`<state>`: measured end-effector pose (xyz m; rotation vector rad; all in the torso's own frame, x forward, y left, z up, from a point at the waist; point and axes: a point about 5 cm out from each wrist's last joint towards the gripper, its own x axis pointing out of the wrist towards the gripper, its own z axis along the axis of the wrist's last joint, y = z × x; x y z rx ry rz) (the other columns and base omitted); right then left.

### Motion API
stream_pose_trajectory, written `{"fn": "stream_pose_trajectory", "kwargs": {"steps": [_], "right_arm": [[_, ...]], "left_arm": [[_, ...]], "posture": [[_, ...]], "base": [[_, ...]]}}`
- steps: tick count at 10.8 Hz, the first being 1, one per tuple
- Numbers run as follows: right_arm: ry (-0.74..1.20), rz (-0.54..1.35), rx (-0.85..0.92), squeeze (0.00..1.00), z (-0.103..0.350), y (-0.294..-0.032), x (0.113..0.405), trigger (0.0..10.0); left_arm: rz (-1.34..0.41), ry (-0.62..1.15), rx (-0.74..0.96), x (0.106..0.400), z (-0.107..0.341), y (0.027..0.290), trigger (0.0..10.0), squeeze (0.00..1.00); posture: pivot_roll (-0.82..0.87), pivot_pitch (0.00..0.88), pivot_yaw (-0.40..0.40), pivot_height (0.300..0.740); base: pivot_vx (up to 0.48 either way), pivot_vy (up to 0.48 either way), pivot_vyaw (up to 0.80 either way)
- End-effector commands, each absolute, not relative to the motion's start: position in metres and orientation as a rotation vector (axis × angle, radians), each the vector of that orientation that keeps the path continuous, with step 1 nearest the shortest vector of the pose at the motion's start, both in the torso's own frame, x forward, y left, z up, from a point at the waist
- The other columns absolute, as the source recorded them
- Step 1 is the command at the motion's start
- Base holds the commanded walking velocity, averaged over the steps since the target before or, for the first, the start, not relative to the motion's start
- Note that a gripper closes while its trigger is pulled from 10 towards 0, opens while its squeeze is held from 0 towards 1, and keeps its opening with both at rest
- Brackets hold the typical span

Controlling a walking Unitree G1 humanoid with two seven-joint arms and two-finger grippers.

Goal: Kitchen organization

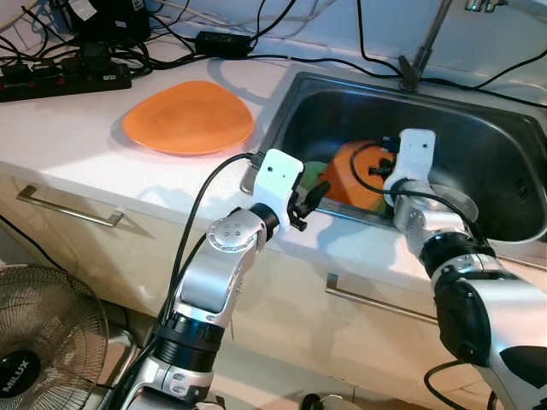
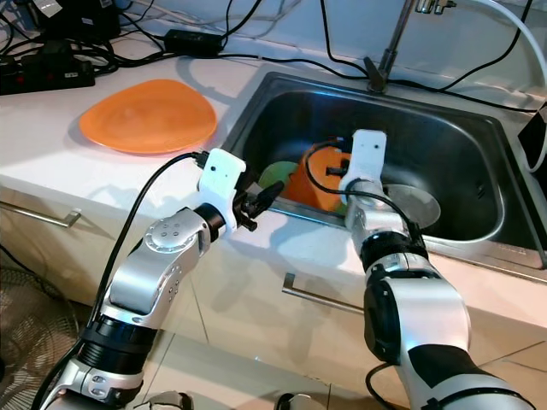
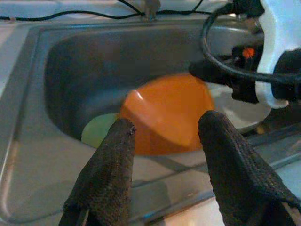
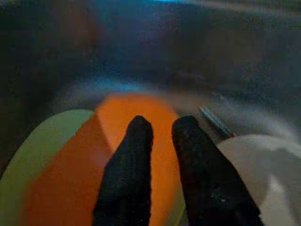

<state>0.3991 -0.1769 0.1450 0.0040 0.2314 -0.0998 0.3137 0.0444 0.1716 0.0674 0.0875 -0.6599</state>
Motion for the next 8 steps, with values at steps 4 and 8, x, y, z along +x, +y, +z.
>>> {"fn": "stream_pose_trajectory", "kwargs": {"steps": [4, 8], "right_arm": [[0.064, -0.1, 0.02, 0.0, 0.172, -0.173, 0.406, 10.0], [-0.25, 0.057, 0.187, 0.0, 0.196, -0.149, 0.387, 10.0]], "left_arm": [[-0.646, 0.028, 0.101, 0.312, 0.179, 0.044, 10.0, 0.0], [-0.439, -0.196, 0.378, 0.325, 0.2, 0.068, 10.0, 0.0]], "posture": [[0.11, 0.058, -0.072, 0.74], [0.09, 0.054, -0.065, 0.74]], "base": [[0.0, 0.0, 0.0], [0.0, 0.0, 0.0]]}}
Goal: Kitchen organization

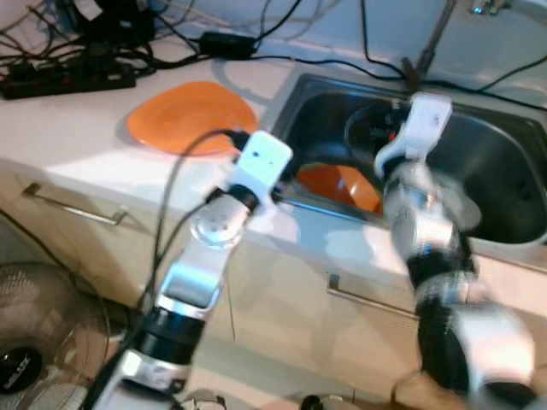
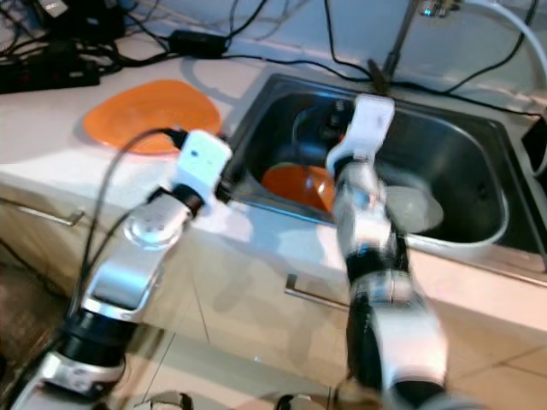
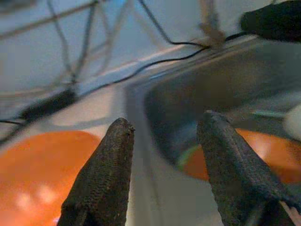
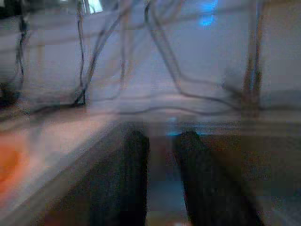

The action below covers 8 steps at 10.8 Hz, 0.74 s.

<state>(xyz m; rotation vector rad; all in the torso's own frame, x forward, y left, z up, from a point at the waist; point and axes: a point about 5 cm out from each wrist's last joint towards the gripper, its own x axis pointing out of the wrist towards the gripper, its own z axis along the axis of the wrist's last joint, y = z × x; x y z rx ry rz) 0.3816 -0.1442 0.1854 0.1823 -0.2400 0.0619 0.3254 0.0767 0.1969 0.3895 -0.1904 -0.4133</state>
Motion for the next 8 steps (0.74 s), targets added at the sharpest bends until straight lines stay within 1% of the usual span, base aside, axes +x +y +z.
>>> {"fn": "stream_pose_trajectory", "kwargs": {"steps": [1, 2, 3, 6, 8], "right_arm": [[-0.296, 0.075, 0.163, 0.0, 0.193, -0.145, 0.376, 10.0], [-0.357, 0.074, 0.084, 0.0, 0.188, -0.146, 0.358, 10.0], [-0.384, 0.064, 0.078, 0.0, 0.187, -0.15, 0.346, 10.0], [-0.437, 0.057, 0.085, 0.0, 0.198, -0.153, 0.329, 10.0], [-0.409, 0.066, 0.074, 0.0, 0.183, -0.148, 0.314, 10.0]], "left_arm": [[-0.4, -0.231, 0.413, 0.326, 0.201, 0.074, 10.0, 0.0], [-0.348, -0.283, 0.423, 0.327, 0.202, 0.083, 10.0, 0.0], [-0.315, -0.308, 0.406, 0.324, 0.2, 0.091, 10.0, 0.0], [-0.228, -0.329, 0.39, 0.318, 0.192, 0.11, 10.0, 0.0], [-0.159, -0.328, 0.432, 0.316, 0.186, 0.129, 10.0, 0.0]], "posture": [[0.08, 0.054, -0.062, 0.74], [0.08, 0.054, -0.058, 0.74], [0.07, 0.056, -0.054, 0.74], [0.06, 0.067, -0.051, 0.74], [0.07, 0.086, -0.052, 0.74]], "base": [[0.0, 0.0, 0.0], [0.0, 0.0, 0.0], [0.0, 0.0, 0.0], [0.0, 0.0, 0.0], [0.0, 0.0, 0.0]]}}
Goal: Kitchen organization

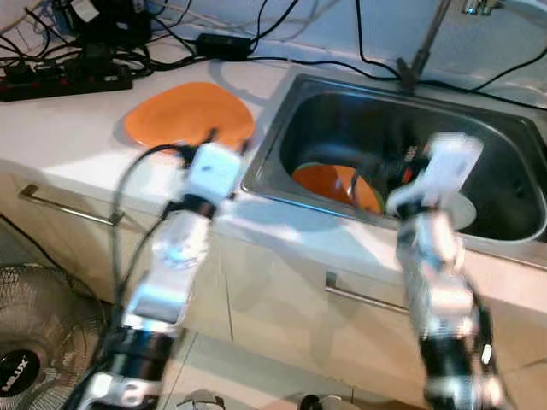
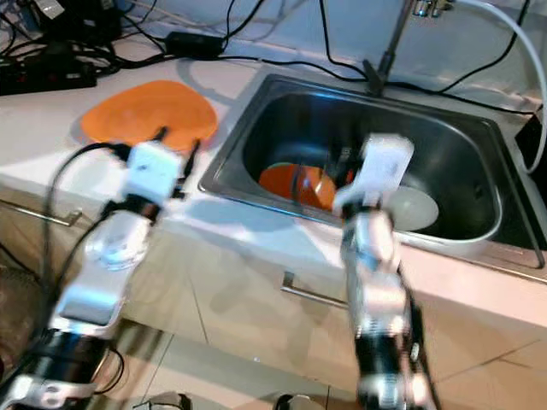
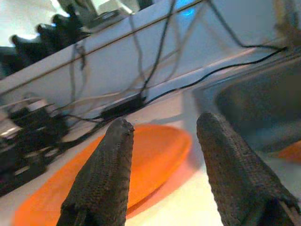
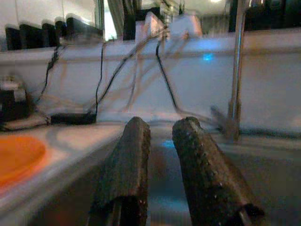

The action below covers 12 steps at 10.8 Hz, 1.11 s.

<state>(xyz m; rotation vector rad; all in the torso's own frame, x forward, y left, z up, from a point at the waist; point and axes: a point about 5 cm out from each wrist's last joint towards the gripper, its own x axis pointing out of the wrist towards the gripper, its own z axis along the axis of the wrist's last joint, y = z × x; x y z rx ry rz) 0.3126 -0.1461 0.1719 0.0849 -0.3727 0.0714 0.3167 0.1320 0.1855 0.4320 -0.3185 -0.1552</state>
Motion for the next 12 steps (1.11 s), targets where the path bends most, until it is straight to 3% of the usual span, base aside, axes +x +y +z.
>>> {"fn": "stream_pose_trajectory", "kwargs": {"steps": [1, 3, 5, 7, 12], "right_arm": [[-0.375, 0.073, 0.066, 0.0, 0.17, -0.143, 0.307, 10.0], [-0.309, 0.086, 0.082, 0.0, 0.153, -0.132, 0.303, 10.0], [-0.294, 0.106, 0.097, 0.0, 0.151, -0.122, 0.306, 10.0], [-0.286, 0.117, 0.101, 0.0, 0.151, -0.115, 0.308, 10.0], [-0.259, 0.106, 0.104, 0.0, 0.143, -0.115, 0.308, 10.0]], "left_arm": [[-0.136, -0.329, 0.444, 0.315, 0.185, 0.134, 10.0, 0.0], [-0.146, -0.326, 0.524, 0.316, 0.183, 0.136, 10.0, 0.0], [-0.215, -0.318, 0.845, 0.332, 0.196, 0.142, 10.0, 0.0], [-0.29, -0.207, 0.996, 0.352, 0.207, 0.155, 10.0, 0.0], [-0.475, -0.041, 1.07, 0.362, 0.199, 0.156, 10.0, 0.0]], "posture": [[0.07, 0.093, -0.048, 0.74], [0.07, 0.098, -0.047, 0.74], [0.09, 0.097, -0.046, 0.74], [0.09, 0.09, -0.037, 0.74], [0.09, 0.087, -0.029, 0.74]], "base": [[0.0, 0.0, 0.0], [0.0, 0.0, 0.0], [0.0, 0.0, 0.0], [0.0, 0.0, 0.0], [0.0, 0.0, 0.0]]}}
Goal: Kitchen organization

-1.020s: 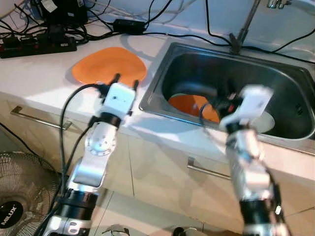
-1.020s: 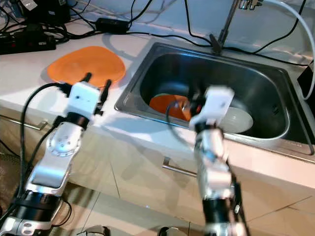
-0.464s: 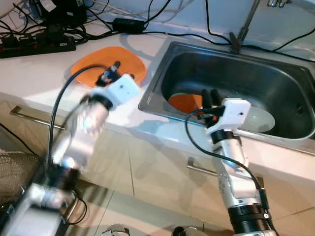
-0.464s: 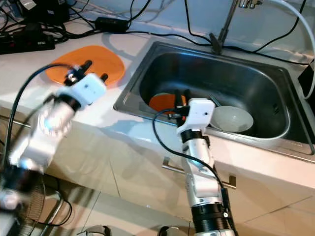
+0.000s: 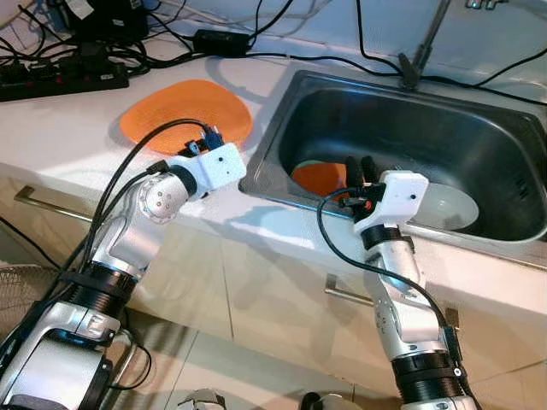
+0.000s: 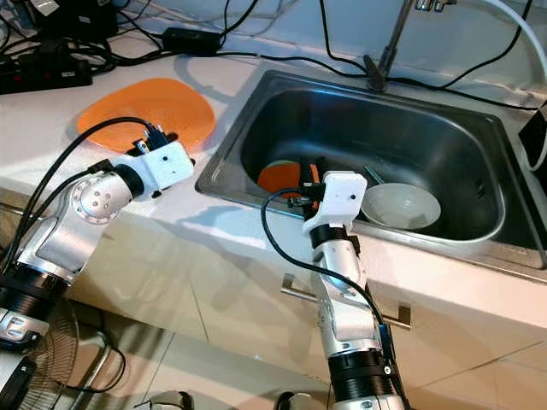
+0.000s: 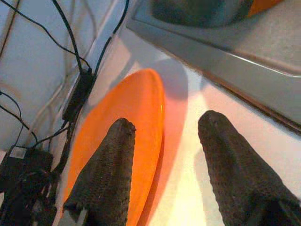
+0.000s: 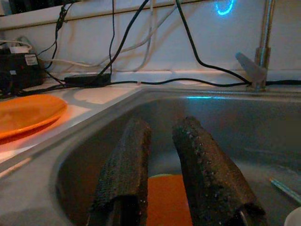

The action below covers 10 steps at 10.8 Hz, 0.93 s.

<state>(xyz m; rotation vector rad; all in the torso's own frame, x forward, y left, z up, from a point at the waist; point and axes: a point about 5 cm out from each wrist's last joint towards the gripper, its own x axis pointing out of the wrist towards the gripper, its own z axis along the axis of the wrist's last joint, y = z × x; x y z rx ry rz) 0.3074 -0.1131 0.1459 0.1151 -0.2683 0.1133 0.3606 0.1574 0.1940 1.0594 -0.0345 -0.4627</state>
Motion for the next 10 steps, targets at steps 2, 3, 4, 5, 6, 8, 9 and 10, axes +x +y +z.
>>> {"fn": "stream_pose_trajectory", "kwargs": {"steps": [2, 3, 4, 5, 6, 8, 9, 10], "right_arm": [[-0.258, 0.105, 0.104, 0.0, 0.143, -0.115, 0.309, 10.0], [-0.258, 0.107, 0.104, 0.0, 0.144, -0.114, 0.309, 10.0], [-0.258, 0.107, 0.106, 0.0, 0.144, -0.114, 0.31, 10.0], [-0.259, 0.11, 0.106, 0.0, 0.144, -0.113, 0.31, 10.0], [-0.259, 0.109, 0.106, 0.0, 0.144, -0.113, 0.311, 10.0], [-0.258, 0.107, 0.107, 0.0, 0.144, -0.112, 0.312, 10.0], [-0.258, 0.107, 0.107, 0.0, 0.144, -0.112, 0.312, 10.0], [-0.258, 0.107, 0.109, 0.0, 0.144, -0.112, 0.313, 10.0]], "left_arm": [[-0.454, 0.003, 1.112, 0.366, 0.191, 0.155, 10.0, 0.0], [-0.444, 0.002, 1.132, 0.369, 0.192, 0.153, 10.0, 0.0], [-0.445, 0.0, 1.157, 0.372, 0.193, 0.15, 10.0, 0.0], [-0.459, -0.004, 1.175, 0.376, 0.192, 0.143, 10.0, 0.0], [-0.467, -0.007, 1.202, 0.38, 0.192, 0.137, 10.0, 0.0], [-0.477, 0.006, 1.257, 0.389, 0.193, 0.131, 10.0, 0.0], [-0.473, 0.017, 1.284, 0.394, 0.194, 0.13, 10.0, 0.0], [-0.464, 0.035, 1.312, 0.399, 0.196, 0.13, 10.0, 0.0]], "posture": [[0.08, 0.085, -0.029, 0.74], [0.09, 0.083, -0.028, 0.74], [0.09, 0.083, -0.028, 0.74], [0.08, 0.08, -0.027, 0.74], [0.08, 0.077, -0.025, 0.74], [0.08, 0.073, -0.021, 0.74], [0.08, 0.071, -0.019, 0.74], [0.08, 0.07, -0.018, 0.74]], "base": [[0.0, 0.0, 0.0], [0.0, 0.0, 0.0], [0.0, 0.0, 0.0], [0.0, 0.0, 0.0], [0.0, 0.0, 0.0], [0.0, 0.0, 0.0], [0.0, 0.0, 0.0], [0.0, 0.0, 0.0]]}}
